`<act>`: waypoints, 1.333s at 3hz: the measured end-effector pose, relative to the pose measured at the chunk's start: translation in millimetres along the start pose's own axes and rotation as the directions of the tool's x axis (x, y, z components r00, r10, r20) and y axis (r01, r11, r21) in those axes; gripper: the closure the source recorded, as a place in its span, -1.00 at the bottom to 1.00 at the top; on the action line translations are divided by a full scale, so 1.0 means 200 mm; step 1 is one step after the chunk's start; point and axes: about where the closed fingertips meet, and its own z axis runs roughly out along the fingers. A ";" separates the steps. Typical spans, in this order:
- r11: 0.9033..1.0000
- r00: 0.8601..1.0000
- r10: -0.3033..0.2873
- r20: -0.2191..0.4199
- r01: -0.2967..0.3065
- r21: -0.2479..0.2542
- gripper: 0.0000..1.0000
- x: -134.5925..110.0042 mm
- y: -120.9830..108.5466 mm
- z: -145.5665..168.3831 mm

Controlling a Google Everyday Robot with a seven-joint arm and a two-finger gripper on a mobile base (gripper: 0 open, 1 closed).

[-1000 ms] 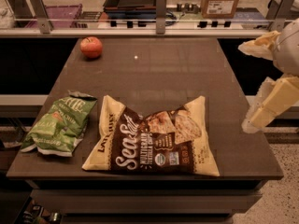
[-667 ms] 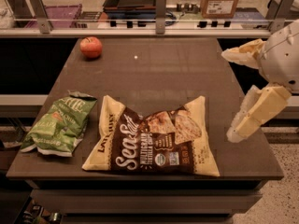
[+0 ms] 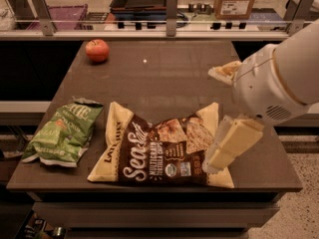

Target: Move brown chip bag near apple

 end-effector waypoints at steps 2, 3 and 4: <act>0.995 0.992 0.009 -0.129 0.003 0.095 -1.00 0.07 -0.07 0.16; 0.997 0.993 0.018 -0.120 -0.008 0.082 -1.00 0.15 -0.10 0.24; 0.997 0.996 0.034 -0.086 -0.028 0.067 -1.00 0.21 -0.11 0.30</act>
Offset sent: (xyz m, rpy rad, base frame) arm 0.0428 -0.0050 -0.0543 -0.1430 -0.0515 -0.1032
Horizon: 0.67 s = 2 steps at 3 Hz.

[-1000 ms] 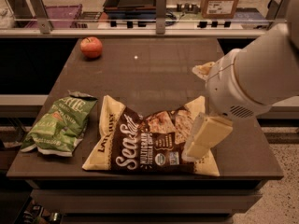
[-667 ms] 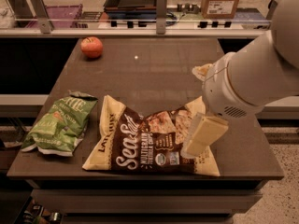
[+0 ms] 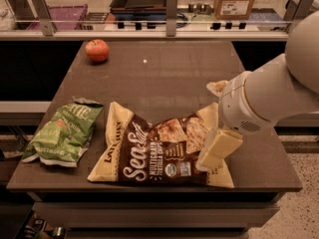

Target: Move brown chip bag near apple

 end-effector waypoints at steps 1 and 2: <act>1.000 1.000 -0.013 -0.012 0.012 -0.010 -1.00 0.01 0.02 0.05; 0.999 0.997 -0.051 -0.055 0.051 -0.004 -1.00 -0.01 0.09 0.09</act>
Offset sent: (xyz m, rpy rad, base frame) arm -0.0223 0.0234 -0.0330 -0.1429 -0.0164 0.0419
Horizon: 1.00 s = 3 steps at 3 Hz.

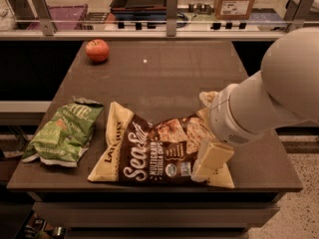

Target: Move brown chip bag near apple

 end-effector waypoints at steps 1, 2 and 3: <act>0.999 0.998 -0.038 -0.040 0.037 -0.005 -1.00 -0.03 0.08 0.05; 0.999 0.998 -0.039 -0.041 0.038 -0.007 -1.00 -0.02 0.09 0.05; 0.999 0.998 -0.041 -0.040 0.040 -0.008 -0.65 -0.03 0.09 0.05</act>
Offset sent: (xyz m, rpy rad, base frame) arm -0.0097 0.0097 -0.0097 -0.0438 -0.0014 0.0182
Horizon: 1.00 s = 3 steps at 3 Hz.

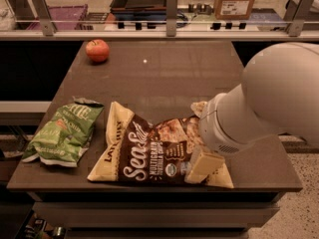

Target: Move brown chip bag near apple

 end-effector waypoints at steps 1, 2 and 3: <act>1.000 1.000 -0.002 0.001 0.002 -0.001 -0.19 0.00 0.00 0.00; 1.000 1.000 -0.004 0.001 0.004 -0.003 0.30 -0.01 0.00 0.01; 1.000 1.000 -0.005 0.002 0.005 -0.004 0.73 -0.01 0.00 0.01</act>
Offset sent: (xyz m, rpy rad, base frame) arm 0.0000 0.0008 -0.0003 0.0001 0.0006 0.0020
